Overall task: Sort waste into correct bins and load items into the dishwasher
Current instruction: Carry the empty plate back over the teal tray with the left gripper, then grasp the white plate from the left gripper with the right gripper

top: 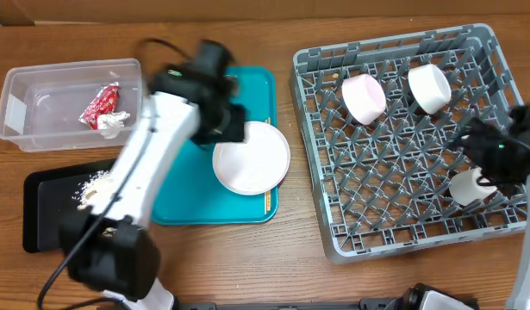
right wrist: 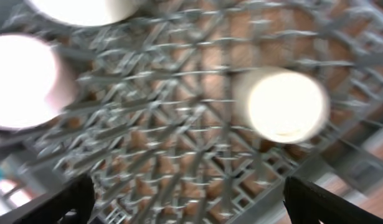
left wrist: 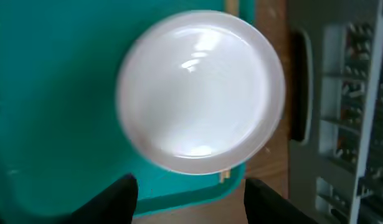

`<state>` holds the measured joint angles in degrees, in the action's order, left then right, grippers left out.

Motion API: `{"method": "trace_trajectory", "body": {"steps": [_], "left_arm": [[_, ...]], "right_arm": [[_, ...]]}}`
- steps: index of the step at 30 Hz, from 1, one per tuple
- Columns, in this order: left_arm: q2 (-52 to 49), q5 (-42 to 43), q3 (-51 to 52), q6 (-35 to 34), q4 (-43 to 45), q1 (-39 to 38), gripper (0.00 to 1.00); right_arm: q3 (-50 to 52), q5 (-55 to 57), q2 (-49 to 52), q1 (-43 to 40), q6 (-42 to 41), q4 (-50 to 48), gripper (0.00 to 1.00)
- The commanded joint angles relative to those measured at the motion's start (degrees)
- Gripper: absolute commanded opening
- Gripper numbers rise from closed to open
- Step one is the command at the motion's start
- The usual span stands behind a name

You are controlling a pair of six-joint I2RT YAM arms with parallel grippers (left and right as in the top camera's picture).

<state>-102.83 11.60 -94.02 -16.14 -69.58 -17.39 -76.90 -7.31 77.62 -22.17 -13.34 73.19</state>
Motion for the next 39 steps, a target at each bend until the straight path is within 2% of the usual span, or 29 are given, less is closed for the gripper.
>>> {"method": "trace_trajectory", "body": {"steps": [1,4,9,11,15,19,23,29,32,33,35,38,39], "left_arm": [[6.5,-4.9,-4.2,0.7,-5.9,10.3,0.59],[8.8,-4.7,-4.2,1.0,-8.5,16.5,0.73],[9.9,-5.0,-4.2,2.1,-12.8,25.3,0.75],[9.9,-5.0,-4.1,2.2,-13.6,28.9,0.76],[9.9,-5.0,-4.1,2.5,-13.6,29.7,0.82],[9.9,-5.0,-4.0,2.4,-13.7,29.6,0.82],[9.9,-5.0,-4.0,2.5,-13.7,29.6,0.84],[9.9,-5.0,-3.5,2.9,-13.8,29.6,0.84],[9.9,-5.0,-3.2,2.9,-13.7,29.6,0.84],[9.9,-5.0,-3.1,2.9,-13.7,29.6,0.84],[9.8,-5.0,-2.7,2.9,-13.7,29.6,0.84],[9.8,-5.0,-1.8,2.9,-13.5,29.6,0.84],[9.8,-5.0,-1.6,2.9,-13.5,29.6,0.84]], "right_arm": [[-1.2,-9.4,-1.2,8.5,6.4,-1.4,0.99],[-1.6,-9.4,-1.2,18.1,6.3,-3.2,0.99],[-1.6,-8.5,-1.0,36.7,6.1,-9.8,0.99],[-1.6,-3.6,0.8,48.5,5.6,-14.7,1.00],[-1.5,3.1,8.3,58.2,1.3,-18.8,0.99],[-1.5,3.9,18.1,61.4,-2.3,-24.0,0.97],[-1.5,9.6,25.7,61.4,-7.0,-28.3,0.93],[-1.5,17.2,32.7,61.4,-12.2,-29.0,0.89],[-1.4,16.6,34.3,61.4,-12.5,-29.0,0.79],[-1.2,15.9,34.7,61.4,-12.7,-29.0,0.68],[-1.1,15.6,35.0,61.4,-12.7,-29.0,0.60],[-1.1,15.5,35.0,61.4,-14.0,-29.0,0.35],[-1.1,15.1,35.0,61.4,-14.0,-29.0,0.31]]}}
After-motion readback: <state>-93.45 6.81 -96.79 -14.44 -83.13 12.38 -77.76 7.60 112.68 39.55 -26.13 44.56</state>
